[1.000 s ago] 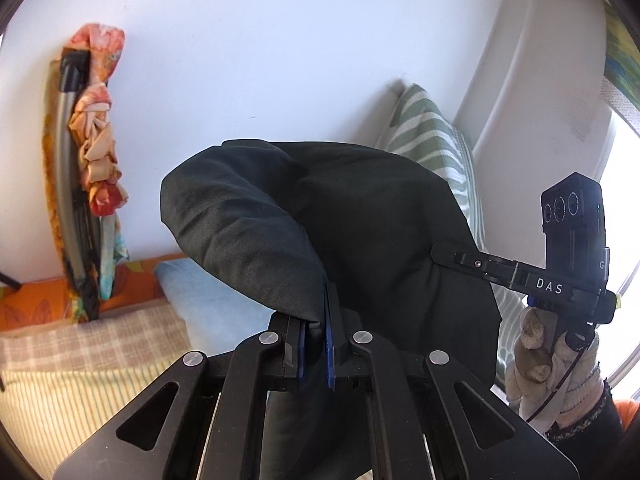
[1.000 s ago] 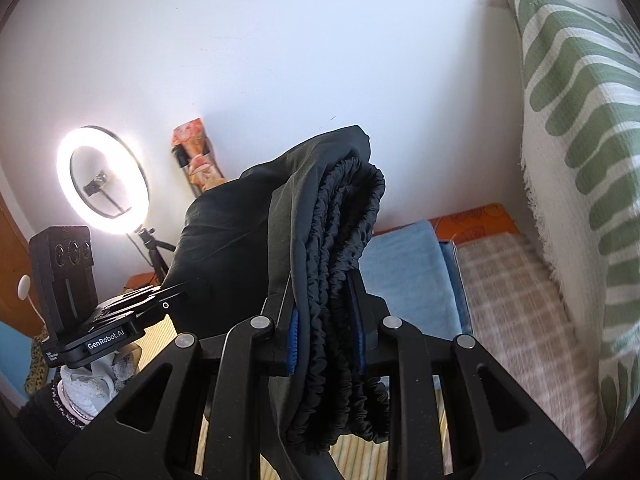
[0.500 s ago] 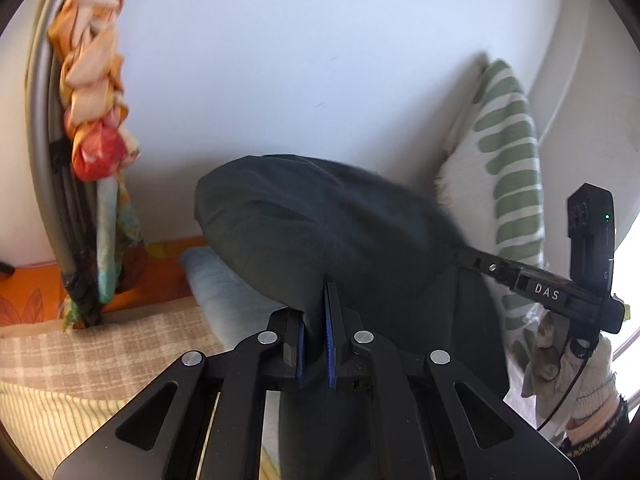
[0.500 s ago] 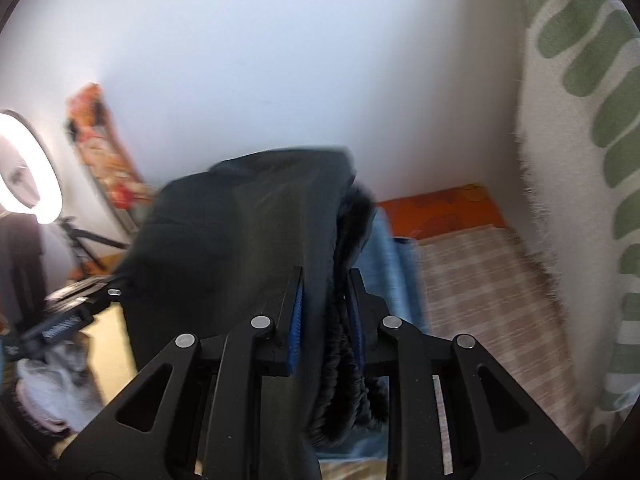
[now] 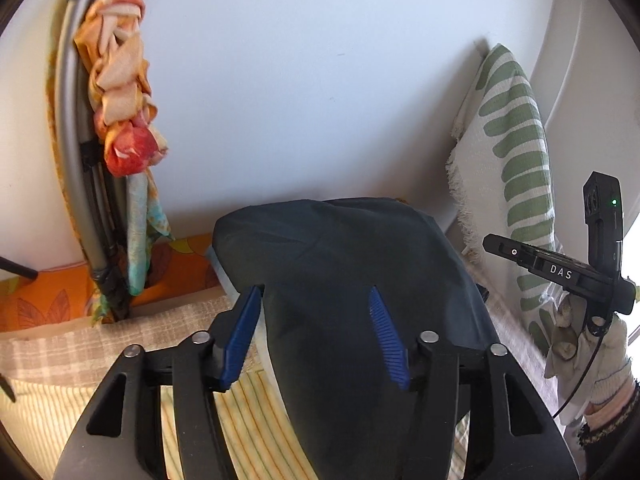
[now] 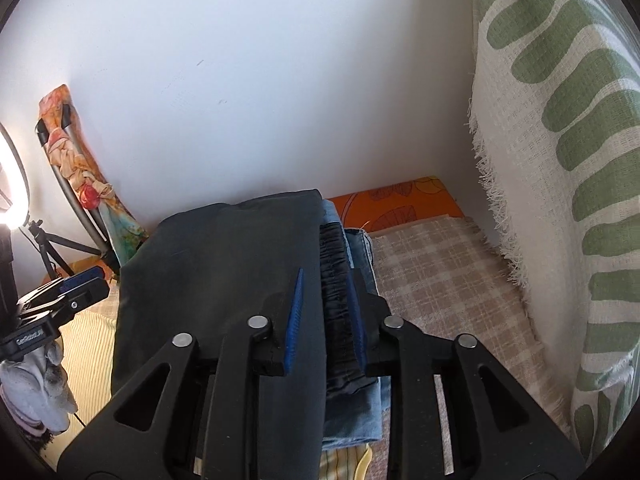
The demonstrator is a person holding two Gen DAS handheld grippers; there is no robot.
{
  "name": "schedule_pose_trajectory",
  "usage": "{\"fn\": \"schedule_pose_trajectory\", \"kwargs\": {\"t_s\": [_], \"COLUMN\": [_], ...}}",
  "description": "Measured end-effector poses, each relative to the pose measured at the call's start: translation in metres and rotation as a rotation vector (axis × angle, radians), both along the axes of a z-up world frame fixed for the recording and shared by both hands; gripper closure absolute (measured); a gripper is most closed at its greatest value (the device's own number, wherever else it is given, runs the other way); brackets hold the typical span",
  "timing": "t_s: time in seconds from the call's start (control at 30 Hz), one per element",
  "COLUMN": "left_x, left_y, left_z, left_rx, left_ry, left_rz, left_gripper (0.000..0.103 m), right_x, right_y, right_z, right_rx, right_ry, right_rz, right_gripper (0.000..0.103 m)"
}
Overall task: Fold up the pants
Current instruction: 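Carry the folded pants with both tools onto the denim stack, then open both tools to release the pants on the denim stack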
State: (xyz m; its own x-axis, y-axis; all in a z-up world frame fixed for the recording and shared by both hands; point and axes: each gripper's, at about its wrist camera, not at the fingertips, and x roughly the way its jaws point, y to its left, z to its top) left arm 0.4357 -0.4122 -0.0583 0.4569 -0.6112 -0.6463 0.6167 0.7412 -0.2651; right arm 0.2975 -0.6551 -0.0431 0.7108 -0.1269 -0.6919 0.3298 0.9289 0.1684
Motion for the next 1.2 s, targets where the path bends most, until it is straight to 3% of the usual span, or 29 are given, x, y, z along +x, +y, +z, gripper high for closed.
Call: {"fn": "schedule_pose_trajectory", "kwargs": {"t_s": [0.03,0.1,0.17,0.27,0.47,1.2], "left_x": [-0.004,-0.01,-0.017,-0.03,-0.052,-0.161], "left_y": [0.001,0.003,0.007,0.011,0.025,0.115], "left_z": [0.003,0.009,0.014,0.021,0.034,0.069], "left_rx": [0.007,0.01,0.009,0.009,0.001,-0.002], "left_ry": [-0.012,-0.019,-0.028,-0.039,-0.049,-0.133], "left_rz": [-0.002,-0.003,0.005,-0.002,0.006,0.011], "left_gripper": [0.046,0.038,0.032,0.031,0.026,0.023], "right_x": [-0.001,-0.008,-0.015,-0.025,-0.047,-0.131], "right_y": [0.004,0.014,0.025,0.037,0.056,0.162], "right_z": [0.002,0.009,0.015,0.023,0.036,0.053], "right_rx": [-0.009,-0.031,-0.05,-0.069,-0.09,-0.118], "right_ry": [-0.005,-0.02,-0.028,-0.032,-0.053,-0.092], "right_rz": [0.001,0.008,0.02,0.013,0.007,0.015], "right_gripper": [0.064,0.043,0.042,0.029,0.018,0.008]}}
